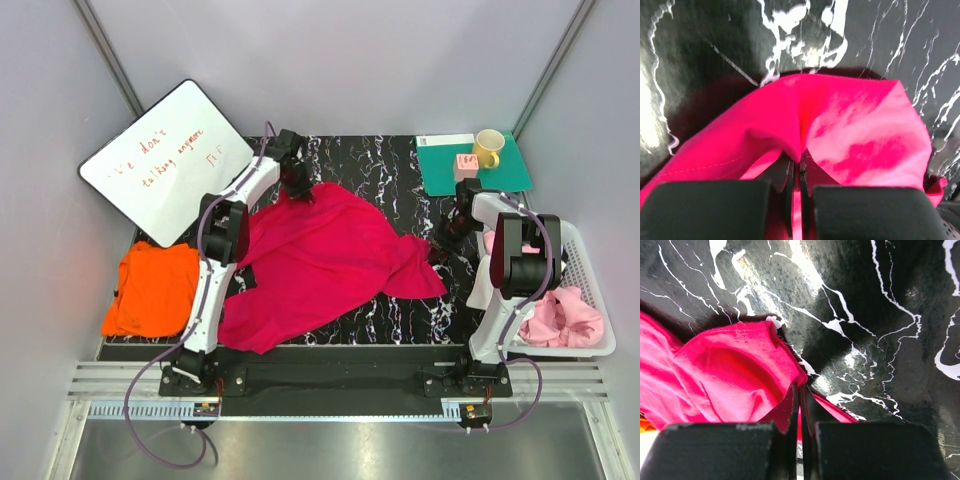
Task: Fold and stack the t-shirts
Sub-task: Flatten out the tshirt
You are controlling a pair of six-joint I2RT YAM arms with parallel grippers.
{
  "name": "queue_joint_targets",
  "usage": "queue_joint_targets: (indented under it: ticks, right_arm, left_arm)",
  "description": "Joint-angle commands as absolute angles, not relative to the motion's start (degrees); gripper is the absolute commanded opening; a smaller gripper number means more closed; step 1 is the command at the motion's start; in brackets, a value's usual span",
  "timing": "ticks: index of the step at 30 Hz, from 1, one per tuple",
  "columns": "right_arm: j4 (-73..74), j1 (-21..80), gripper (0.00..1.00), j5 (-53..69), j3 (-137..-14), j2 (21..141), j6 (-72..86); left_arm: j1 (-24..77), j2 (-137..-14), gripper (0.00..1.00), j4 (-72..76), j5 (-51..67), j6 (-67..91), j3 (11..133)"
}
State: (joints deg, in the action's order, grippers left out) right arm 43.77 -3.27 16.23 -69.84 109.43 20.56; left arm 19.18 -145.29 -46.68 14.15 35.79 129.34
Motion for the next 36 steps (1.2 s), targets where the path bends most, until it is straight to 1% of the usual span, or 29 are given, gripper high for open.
queue_joint_targets:
  ticks: [1,5,8,12,17,19,23,29,32,35,36]
  right_arm:
    - [45.0,-3.0,0.00,17.8,-71.7,107.9,19.1]
    - [45.8,-3.0,0.00,18.0,-73.3,106.2,18.8]
    - [47.0,-3.0,0.00,17.8,-76.7,103.3,19.1]
    - [49.3,-3.0,0.00,17.1,-86.6,100.4,19.2]
    - [54.1,-3.0,0.00,14.9,-101.6,100.1,18.5]
    - [55.0,-3.0,0.00,13.6,-105.5,99.9,18.3]
    - [57.8,-3.0,0.00,11.7,-117.7,100.4,17.9]
    - [60.5,-3.0,0.00,11.2,-132.2,99.6,17.3]
    - [60.5,-3.0,0.00,12.0,-136.3,97.5,17.4]
    - [60.0,-3.0,0.00,14.9,-137.6,94.7,16.8]
    - [59.9,-3.0,0.00,15.6,-137.2,92.3,16.7]
  left_arm:
    - [19.3,-144.7,0.00,-45.6,14.6,35.9,131.1]
    - [19.3,-138.5,0.00,-45.6,12.7,33.6,127.9]
    - [18.8,-131.5,0.00,-45.7,11.2,32.5,126.6]
    - [17.1,-122.5,0.00,-46.0,10.5,33.0,126.9]
    - [15.5,-117.0,0.00,-49.0,10.3,32.6,132.3]
    - [14.3,-115.1,0.00,-49.4,10.5,32.6,133.6]
    - [11.3,-108.7,0.00,-49.5,10.8,33.7,136.1]
    - [7.7,-99.3,0.00,-49.5,9.8,32.2,139.2]
    - [7.1,-94.8,0.00,-49.3,7.3,30.9,138.4]
    - [6.8,-89.0,0.00,-49.5,5.9,29.1,136.0]
    - [6.8,-85.1,0.00,-49.6,5.3,28.5,134.7]
